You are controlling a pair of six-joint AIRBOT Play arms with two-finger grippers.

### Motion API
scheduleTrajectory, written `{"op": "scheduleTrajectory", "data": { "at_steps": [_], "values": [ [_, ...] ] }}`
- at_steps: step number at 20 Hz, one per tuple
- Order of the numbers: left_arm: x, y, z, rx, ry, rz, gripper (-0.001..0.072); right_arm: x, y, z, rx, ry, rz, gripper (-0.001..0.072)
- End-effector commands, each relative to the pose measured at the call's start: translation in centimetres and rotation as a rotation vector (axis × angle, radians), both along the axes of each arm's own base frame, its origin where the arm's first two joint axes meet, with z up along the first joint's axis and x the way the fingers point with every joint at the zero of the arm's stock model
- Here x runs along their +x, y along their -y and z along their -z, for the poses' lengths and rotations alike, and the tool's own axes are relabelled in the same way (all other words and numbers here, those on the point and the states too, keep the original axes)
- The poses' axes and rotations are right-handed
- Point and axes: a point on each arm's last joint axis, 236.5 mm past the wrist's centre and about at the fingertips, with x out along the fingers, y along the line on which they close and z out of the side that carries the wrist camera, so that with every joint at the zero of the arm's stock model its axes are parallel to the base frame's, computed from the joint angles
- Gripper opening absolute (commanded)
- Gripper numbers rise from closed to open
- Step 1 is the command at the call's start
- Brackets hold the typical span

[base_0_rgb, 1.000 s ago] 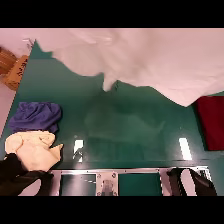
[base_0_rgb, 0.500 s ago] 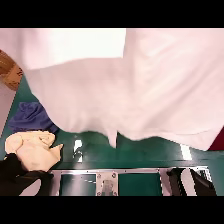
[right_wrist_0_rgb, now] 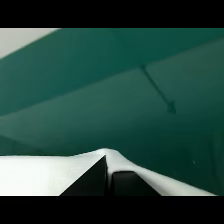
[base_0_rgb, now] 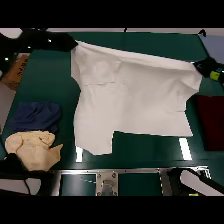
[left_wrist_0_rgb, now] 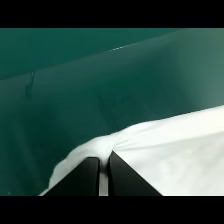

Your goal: Fold the shirts.

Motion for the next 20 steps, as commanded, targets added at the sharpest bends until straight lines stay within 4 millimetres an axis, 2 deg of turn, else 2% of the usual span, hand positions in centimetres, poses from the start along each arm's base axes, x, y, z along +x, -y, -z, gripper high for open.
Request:
{"op": "scheduleTrajectory", "data": {
  "at_steps": [1,4,5,6,7,8,10,11,12,13,14,16,17,20],
  "values": [
    [4.8,-0.5,7.5,-0.054,-0.064,-0.095,0.0028,4.0,-1.8,10.0,0.079,-0.177,-0.045,0.0013],
    [5.8,-0.7,10.5,-0.045,-0.094,-0.114,0.0029,6.2,-2.6,13.1,0.098,-0.226,-0.074,0.0014],
    [5.7,-0.7,11.1,-0.044,-0.108,-0.11,0.003,6.5,-2.5,13.5,0.1,-0.231,-0.075,0.0061],
    [5.6,-0.9,11.6,-0.035,-0.12,-0.105,0.0138,6.5,-2.2,13.6,0.098,-0.232,-0.071,0.0164],
    [5.4,-1.5,11.8,-0.014,-0.128,-0.102,0.0434,6.3,-1.8,13.4,0.102,-0.234,-0.069,0.0241],
    [5.0,-2.3,12.0,0.001,-0.151,-0.092,0.0548,5.6,-1.1,13.1,0.118,-0.244,-0.068,0.0258],
    [3.0,-4.5,12.2,0.016,-0.255,-0.047,0.0549,3.4,1.6,12.6,0.172,-0.297,-0.042,0.0235],
    [1.7,-6.0,12.1,0.016,-0.319,-0.027,0.0548,1.8,3.0,12.3,0.196,-0.327,-0.038,0.0107],
    [0.6,-7.3,11.9,0.005,-0.38,-0.02,0.0515,0.2,4.0,12.0,0.216,-0.353,-0.049,0.0013],
    [-0.7,-8.8,11.6,-0.013,-0.445,-0.019,0.021,-1.5,4.8,11.8,0.239,-0.379,-0.057,0.0014],
    [-1.8,-9.8,11.4,-0.02,-0.486,-0.002,0.0029,-3.0,5.3,11.6,0.26,-0.397,-0.058,0.0013],
    [-4.4,-11.0,11.7,-0.05,-0.61,0.008,0.0027,-6.0,6.3,11.9,0.281,-0.433,-0.029,0.0013],
    [-6.1,-10.9,12.2,-0.045,-0.686,0.03,0.0027,-7.8,6.8,12.5,0.273,-0.464,0.001,0.0013],
    [-11.3,-10.7,14.4,-0.004,-0.856,0.032,0.0026,-14.4,9.3,15.0,0.182,-0.585,0.101,0.0013]
  ]
}}
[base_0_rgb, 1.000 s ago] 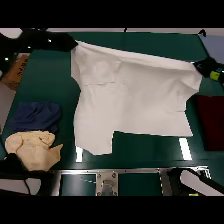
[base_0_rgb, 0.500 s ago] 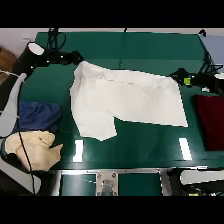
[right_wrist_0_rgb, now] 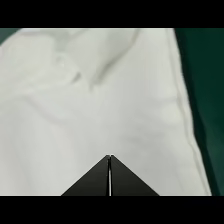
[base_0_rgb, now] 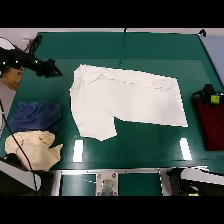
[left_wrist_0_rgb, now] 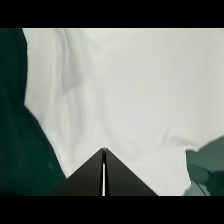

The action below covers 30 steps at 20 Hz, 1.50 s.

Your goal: Fold the shirts.

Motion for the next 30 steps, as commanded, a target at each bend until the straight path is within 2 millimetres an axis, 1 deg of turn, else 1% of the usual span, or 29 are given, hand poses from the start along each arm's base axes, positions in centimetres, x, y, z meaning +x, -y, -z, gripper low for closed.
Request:
{"op": "scheduleTrajectory", "data": {
  "at_steps": [1,2,3,4,5,6,7,9,11,12,14,15,17,18,19,20,21,23,25,28,30],
  "values": [
    [-6.4,-0.4,1.9,0.011,-0.201,0.0,0.0027,-7.7,2.6,2.4,-0.076,-0.144,0.076,0.0013],
    [-7.6,-0.2,2.9,0.013,-0.205,-0.037,0.0027,-8.7,3.3,2.8,-0.074,-0.147,0.129,0.0017],
    [-9.1,0.1,3.9,0.011,-0.214,-0.061,0.0028,-9.5,3.6,3.2,-0.061,-0.158,0.156,0.0108],
    [-11.0,0.4,5.0,0.008,-0.241,-0.073,0.0031,-10.2,3.6,3.8,-0.041,-0.173,0.173,0.0234],
    [-12.3,0.6,6.3,0.009,-0.266,-0.091,0.0202,-10.8,3.6,4.2,-0.028,-0.184,0.186,0.0268],
    [-13.3,0.7,7.8,0.006,-0.302,-0.132,0.0513,-11.0,3.5,4.6,-0.02,-0.192,0.19,0.0268],
    [-14.2,0.9,9.2,-0.003,-0.35,-0.178,0.0549,-11.4,3.4,5.0,-0.022,-0.204,0.188,0.0275],
    [-14.8,2.4,11.2,-0.061,-0.378,-0.231,0.0549,-11.9,3.0,5.7,-0.018,-0.225,0.182,0.0297],
    [-14.7,3.3,13.3,-0.057,-0.364,-0.255,0.0549,-12.0,2.7,6.3,0.0,-0.235,0.182,0.0299],
    [-14.7,3.8,14.1,-0.046,-0.364,-0.256,0.0548,-12.1,2.5,6.7,0.011,-0.245,0.181,0.0314],
    [-14.1,5.2,15.1,-0.059,-0.362,-0.265,0.0549,-12.4,2.1,7.4,0.032,-0.262,0.18,0.0356],
    [-13.6,5.9,15.4,-0.074,-0.354,-0.269,0.0549,-12.6,1.8,7.8,0.045,-0.273,0.177,0.0357],
    [-12.5,6.2,15.6,-0.091,-0.319,-0.284,0.0546,-12.9,1.4,8.4,0.063,-0.29,0.171,0.043],
    [-12.2,6.0,15.6,-0.084,-0.298,-0.28,0.0432,-13.1,1.3,8.7,0.065,-0.296,0.162,0.0443],
    [-12.0,6.0,15.5,-0.079,-0.279,-0.265,0.0219,-13.3,0.9,8.9,0.078,-0.305,0.157,0.0447],
    [-12.1,6.1,15.5,-0.08,-0.272,-0.25,0.0066,-13.6,0.4,9.2,0.095,-0.316,0.151,0.0469],
    [-12.3,6.2,15.4,-0.081,-0.27,-0.236,0.0029,-13.9,0.0,9.5,0.11,-0.331,0.142,0.0486],
    [-12.4,6.3,15.3,-0.082,-0.262,-0.216,0.0029,-14.9,-0.8,10.4,0.134,-0.373,0.118,0.0486],
    [-12.4,6.3,15.2,-0.084,-0.26,-0.209,0.0029,-15.2,-1.4,11.3,0.168,-0.397,0.11,0.0486],
    [-12.7,6.6,15.1,-0.093,-0.273,-0.199,0.0029,-14.5,-2.2,12.4,0.187,-0.406,0.097,0.0485],
    [-12.6,6.6,15.0,-0.095,-0.271,-0.203,0.0029,-13.7,-3.3,13.3,0.184,-0.417,0.06,0.0484]
  ]
}}
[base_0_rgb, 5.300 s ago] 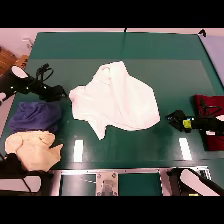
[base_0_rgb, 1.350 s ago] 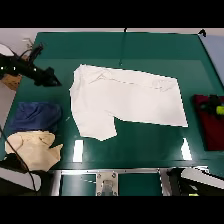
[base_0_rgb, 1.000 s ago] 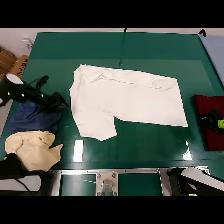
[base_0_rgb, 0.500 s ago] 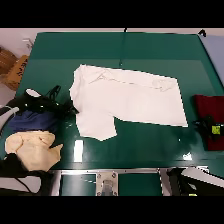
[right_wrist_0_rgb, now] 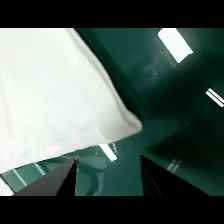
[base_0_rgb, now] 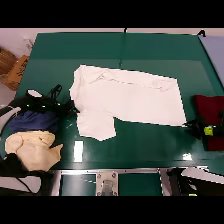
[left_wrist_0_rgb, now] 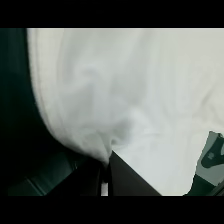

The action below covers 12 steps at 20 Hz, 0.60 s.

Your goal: Fold the shirts.

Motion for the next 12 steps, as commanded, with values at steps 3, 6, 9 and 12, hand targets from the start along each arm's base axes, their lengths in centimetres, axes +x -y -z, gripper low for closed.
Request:
{"op": "scheduleTrajectory", "data": {
  "at_steps": [3,6,9,12],
  "values": [
    [-0.2,0.2,-0.1,-0.01,-0.002,0.009,0.0029,1.8,-1.9,2.9,-0.029,-0.024,-0.073,0.0482],
    [-0.2,0.2,-0.1,-0.01,-0.002,0.011,0.0029,3.5,-1.2,2.6,-0.06,0.017,-0.047,0.0418],
    [-0.2,0.3,-0.2,-0.011,-0.003,0.012,0.0029,4.8,-0.1,1.8,-0.083,0.046,-0.036,0.0414],
    [-0.5,0.4,-0.2,-0.016,-0.009,0.018,0.0029,5.7,-0.2,1.2,-0.067,0.07,-0.007,0.0325]
  ]
}}
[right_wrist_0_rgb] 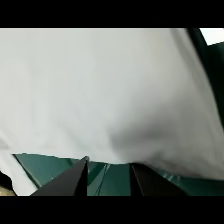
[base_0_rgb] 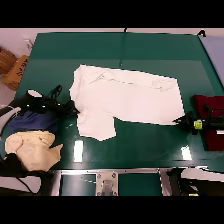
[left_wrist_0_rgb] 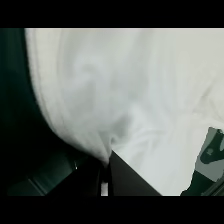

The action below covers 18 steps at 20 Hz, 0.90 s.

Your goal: Fold the shirts.

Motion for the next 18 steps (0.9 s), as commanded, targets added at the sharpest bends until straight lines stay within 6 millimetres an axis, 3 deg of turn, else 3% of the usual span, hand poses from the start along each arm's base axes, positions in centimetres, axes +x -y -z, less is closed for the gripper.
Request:
{"op": "scheduleTrajectory", "data": {
  "at_steps": [1,3,7,9,12,15,18],
  "values": [
    [-0.3,0.2,-0.2,-0.009,-0.006,0.014,0.0029,2.7,3.2,0.8,-0.127,0.064,0.098,0.0327],
    [-0.4,0.4,-0.5,-0.017,0.003,0.042,0.0029,2.7,3.6,0.0,-0.109,0.078,0.086,0.0376],
    [0.7,0.7,-2.5,-0.037,0.036,0.078,0.0029,1.2,6.2,-2.7,-0.042,0.088,0.141,0.0376],
    [1.4,0.7,-3.0,-0.035,0.057,0.08,0.0029,0.0,7.9,-2.9,-0.03,0.083,0.204,0.0447],
    [1.5,0.6,-3.0,-0.031,0.059,0.081,0.0029,-0.9,9.7,-2.8,-0.043,0.089,0.26,0.0469],
    [1.5,0.6,-3.0,-0.03,0.059,0.08,0.0029,-0.4,9.7,-2.2,-0.065,0.092,0.252,0.0472],
    [1.5,0.6,-3.0,-0.03,0.06,0.079,0.0029,0.6,7.6,-1.0,-0.036,0.077,0.177,0.0471]
  ]
}}
